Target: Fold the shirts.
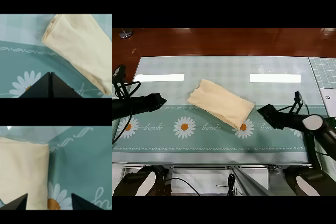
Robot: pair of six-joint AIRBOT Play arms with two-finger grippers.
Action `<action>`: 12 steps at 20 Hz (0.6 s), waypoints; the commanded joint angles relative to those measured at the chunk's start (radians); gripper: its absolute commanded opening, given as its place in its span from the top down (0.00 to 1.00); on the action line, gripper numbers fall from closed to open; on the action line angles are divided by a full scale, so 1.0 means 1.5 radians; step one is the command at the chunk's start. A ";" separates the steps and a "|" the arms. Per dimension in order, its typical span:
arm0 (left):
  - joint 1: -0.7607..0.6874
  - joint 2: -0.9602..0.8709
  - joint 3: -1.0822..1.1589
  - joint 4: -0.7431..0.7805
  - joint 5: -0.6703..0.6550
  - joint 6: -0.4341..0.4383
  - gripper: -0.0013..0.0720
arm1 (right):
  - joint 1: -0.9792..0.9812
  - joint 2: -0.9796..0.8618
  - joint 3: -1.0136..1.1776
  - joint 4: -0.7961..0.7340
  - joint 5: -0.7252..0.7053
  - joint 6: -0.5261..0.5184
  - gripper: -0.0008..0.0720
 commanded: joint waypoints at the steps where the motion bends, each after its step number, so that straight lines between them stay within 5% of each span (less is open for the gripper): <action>1: 0.000 0.001 -0.001 0.000 0.001 0.000 0.94 | 0.043 -0.076 -0.047 0.171 -0.052 -0.149 0.13; 9: 0.000 0.001 -0.001 0.000 0.001 0.000 0.94 | 0.097 -0.369 0.189 0.225 0.071 -0.243 0.17; 10: 0.000 0.001 -0.001 0.000 0.001 0.000 0.94 | 0.105 -0.391 0.215 0.225 0.081 -0.246 0.33; 11: 0.000 0.001 -0.001 0.000 0.001 0.000 0.94 | 0.111 -0.410 0.243 0.225 0.100 -0.261 0.70; 12: 0.000 0.001 -0.001 0.000 0.001 0.000 0.94 | 0.115 -0.418 0.272 0.225 0.125 -0.304 0.96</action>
